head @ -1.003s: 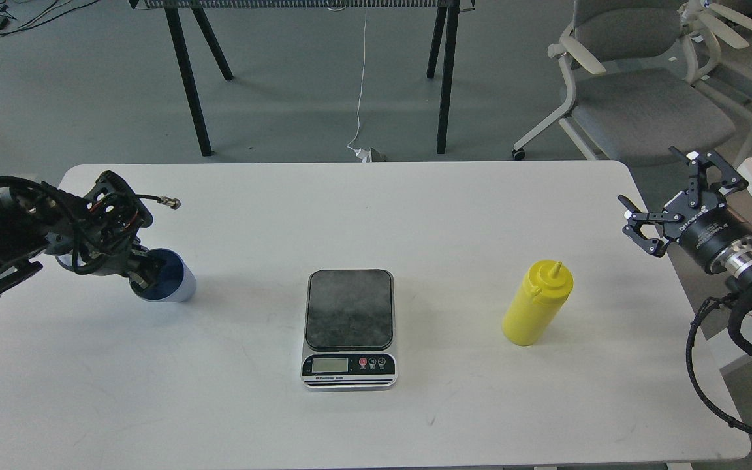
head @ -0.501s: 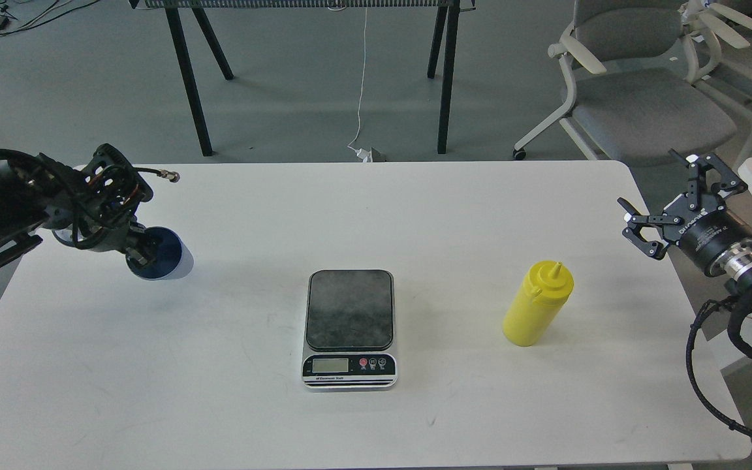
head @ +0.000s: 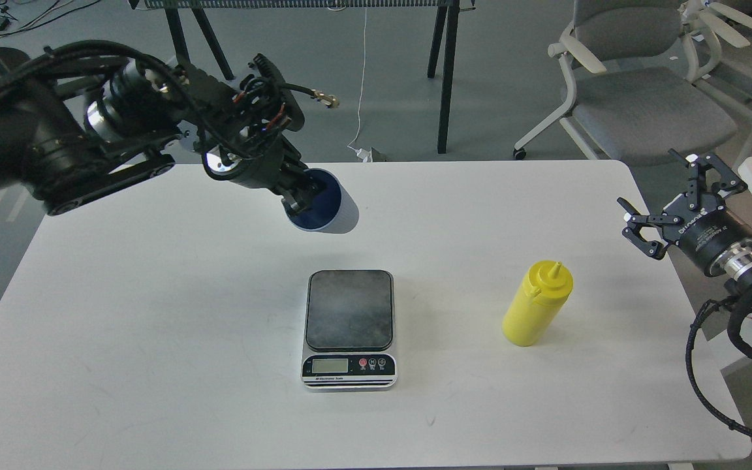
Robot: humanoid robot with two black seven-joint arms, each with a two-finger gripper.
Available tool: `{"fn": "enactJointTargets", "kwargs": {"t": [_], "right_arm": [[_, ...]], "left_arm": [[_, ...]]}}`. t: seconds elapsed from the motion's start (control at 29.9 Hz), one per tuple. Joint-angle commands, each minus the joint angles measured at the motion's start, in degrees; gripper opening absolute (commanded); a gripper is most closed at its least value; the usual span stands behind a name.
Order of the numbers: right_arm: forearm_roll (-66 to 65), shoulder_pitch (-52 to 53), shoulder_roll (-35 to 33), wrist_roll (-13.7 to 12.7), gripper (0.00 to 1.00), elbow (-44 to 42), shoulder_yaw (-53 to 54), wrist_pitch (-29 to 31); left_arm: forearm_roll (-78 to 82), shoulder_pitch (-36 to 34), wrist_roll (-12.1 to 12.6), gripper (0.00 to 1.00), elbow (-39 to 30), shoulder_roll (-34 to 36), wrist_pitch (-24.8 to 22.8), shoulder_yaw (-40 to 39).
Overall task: Pour seasoning into cup on scale with both arms
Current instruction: 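Carry the blue cup with the left gripper onto the scale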
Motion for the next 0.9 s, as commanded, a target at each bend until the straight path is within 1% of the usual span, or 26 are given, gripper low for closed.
{"fn": "enactJointTargets", "kwargs": {"t": [0.0, 0.07, 0.17, 0.27, 0.64, 0.87], "right_arm": [[0.0, -0.22, -0.09, 0.08, 0.98, 0.01, 0.26, 0.0], [0.0, -0.66, -0.18, 0.52, 0.98, 0.01, 0.35, 0.0], [0.0, -0.84, -0.18, 1.14, 0.98, 0.01, 0.35, 0.0], [0.0, -1.1, -0.18, 1.58, 0.98, -0.08, 0.35, 0.0], [0.0, -1.46, 0.0, 1.67, 0.98, -0.08, 0.35, 0.0], [0.0, -1.81, 0.0, 1.67, 0.98, -0.08, 0.35, 0.0]], "left_arm": [[-0.04, -1.04, 0.0, 0.06, 0.01, -6.45, 0.01, 0.22], [0.05, -0.78, 0.0, 0.06, 0.54, -9.7, 0.01, 1.1], [0.22, -0.26, 0.0, 0.06, 1.68, -12.35, 0.01, 3.2], [0.22, 0.45, 0.0, 0.06, 2.56, -12.53, 0.01, 5.22], [0.4, 2.82, 0.0, 0.07, 2.57, -11.74, 0.01, 9.18], [0.4, 3.53, 0.0, 0.07, 2.57, -11.74, 0.01, 9.45]]}}
